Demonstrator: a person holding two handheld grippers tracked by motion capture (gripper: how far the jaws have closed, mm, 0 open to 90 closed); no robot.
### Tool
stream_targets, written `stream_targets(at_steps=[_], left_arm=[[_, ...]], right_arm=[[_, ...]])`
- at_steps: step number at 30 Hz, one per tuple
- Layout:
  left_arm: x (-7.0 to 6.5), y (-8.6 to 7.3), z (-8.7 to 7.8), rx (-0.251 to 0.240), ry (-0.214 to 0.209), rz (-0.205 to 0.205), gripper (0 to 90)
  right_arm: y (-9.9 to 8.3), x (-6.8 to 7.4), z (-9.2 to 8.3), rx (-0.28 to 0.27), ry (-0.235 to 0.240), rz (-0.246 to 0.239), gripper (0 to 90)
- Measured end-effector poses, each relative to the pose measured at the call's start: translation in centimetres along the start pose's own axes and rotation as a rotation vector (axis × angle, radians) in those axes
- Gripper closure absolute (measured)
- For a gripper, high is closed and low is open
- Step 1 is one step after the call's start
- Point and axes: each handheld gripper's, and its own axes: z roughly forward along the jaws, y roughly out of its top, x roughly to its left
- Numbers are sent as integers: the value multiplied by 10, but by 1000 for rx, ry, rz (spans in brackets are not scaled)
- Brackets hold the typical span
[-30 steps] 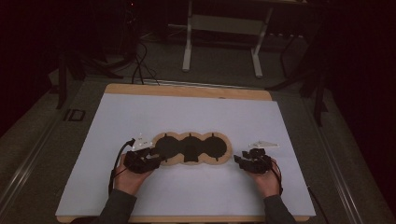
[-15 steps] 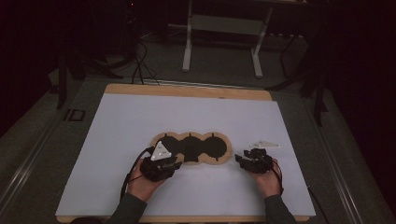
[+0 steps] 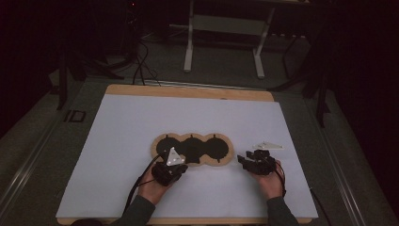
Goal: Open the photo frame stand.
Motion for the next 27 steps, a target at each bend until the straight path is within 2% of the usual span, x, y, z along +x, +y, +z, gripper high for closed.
stream_targets(at_steps=[8, 12, 18, 27], left_arm=[[1, -1, 11, 11, 22, 2, 900], [3, -2, 15, 9, 35, -10, 900], [4, -2, 14, -15, 31, -26, 900], [3, -1, 14, -25, 35, -38, 900]], right_arm=[[0, -2, -1, -1, 8, 7, 561], [-1, -1, -1, 0, 12, 3, 564], [-1, -2, 0, 2, 13, 5, 563], [-1, -3, -1, 1, 13, 7, 564]])
